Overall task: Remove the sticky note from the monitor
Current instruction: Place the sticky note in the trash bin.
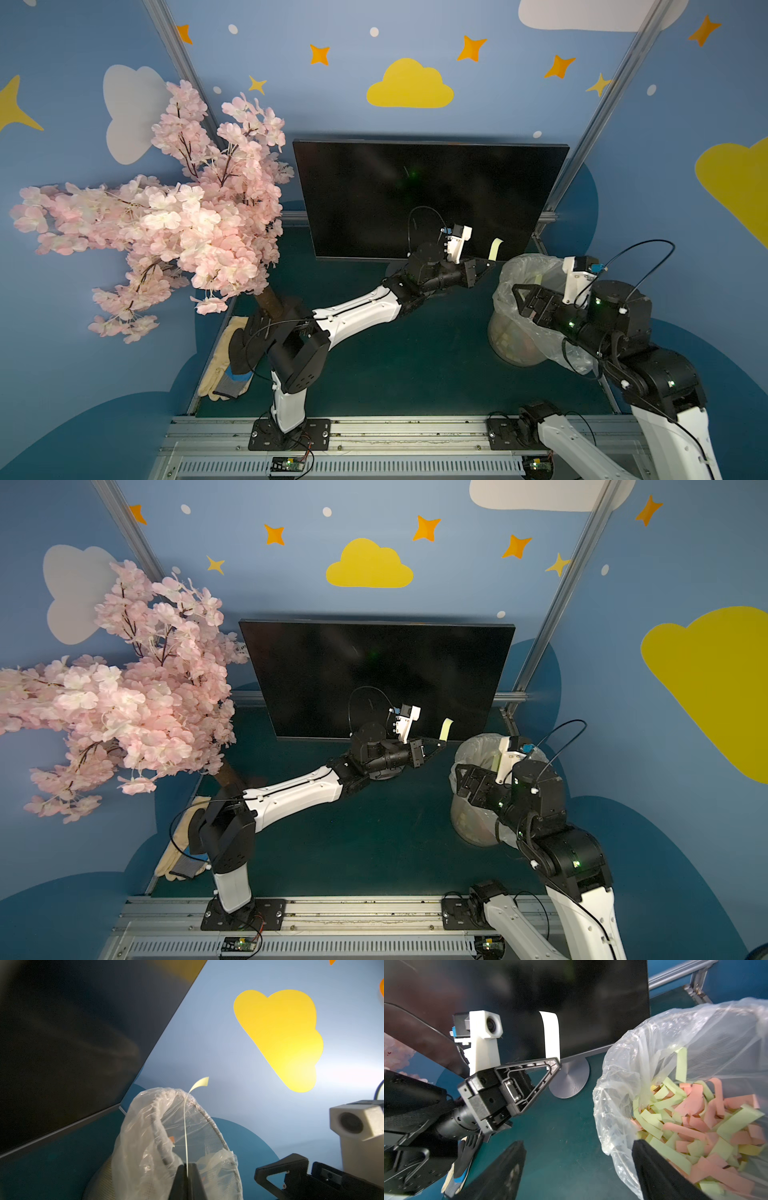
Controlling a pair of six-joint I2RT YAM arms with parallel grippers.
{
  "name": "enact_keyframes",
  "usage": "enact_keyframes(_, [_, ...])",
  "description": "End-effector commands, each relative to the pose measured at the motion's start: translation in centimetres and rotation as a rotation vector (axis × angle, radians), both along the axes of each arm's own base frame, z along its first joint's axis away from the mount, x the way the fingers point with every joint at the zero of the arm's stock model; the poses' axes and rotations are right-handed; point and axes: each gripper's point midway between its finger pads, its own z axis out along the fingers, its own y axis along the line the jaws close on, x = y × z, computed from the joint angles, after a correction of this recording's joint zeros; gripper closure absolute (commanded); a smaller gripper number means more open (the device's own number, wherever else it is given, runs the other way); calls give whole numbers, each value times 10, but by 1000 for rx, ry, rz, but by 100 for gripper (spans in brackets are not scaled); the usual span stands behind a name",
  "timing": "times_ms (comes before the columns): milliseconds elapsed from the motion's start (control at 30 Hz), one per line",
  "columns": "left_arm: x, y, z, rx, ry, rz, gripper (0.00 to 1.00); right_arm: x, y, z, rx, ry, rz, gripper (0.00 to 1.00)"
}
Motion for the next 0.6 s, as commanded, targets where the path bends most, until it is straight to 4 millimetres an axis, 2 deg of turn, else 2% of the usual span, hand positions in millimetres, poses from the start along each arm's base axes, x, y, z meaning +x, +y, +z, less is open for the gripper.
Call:
enact_keyframes(0, [-8, -11, -2, 53, -23, -58, 97, -9, -20, 16, -47, -53, -72, 14])
enact_keyframes(233, [-22, -37, 17, 69, -40, -156, 98, -23, -52, 31, -56, -125, -225, 14])
enact_keyframes(467, [-38, -66, 16, 119, -26, -262, 97, -43, -84, 36, -56, -184, -375, 13])
enact_keyframes(567, [-44, -77, 9, 150, -21, -293, 97, -46, -89, 34, -62, -186, -397, 13])
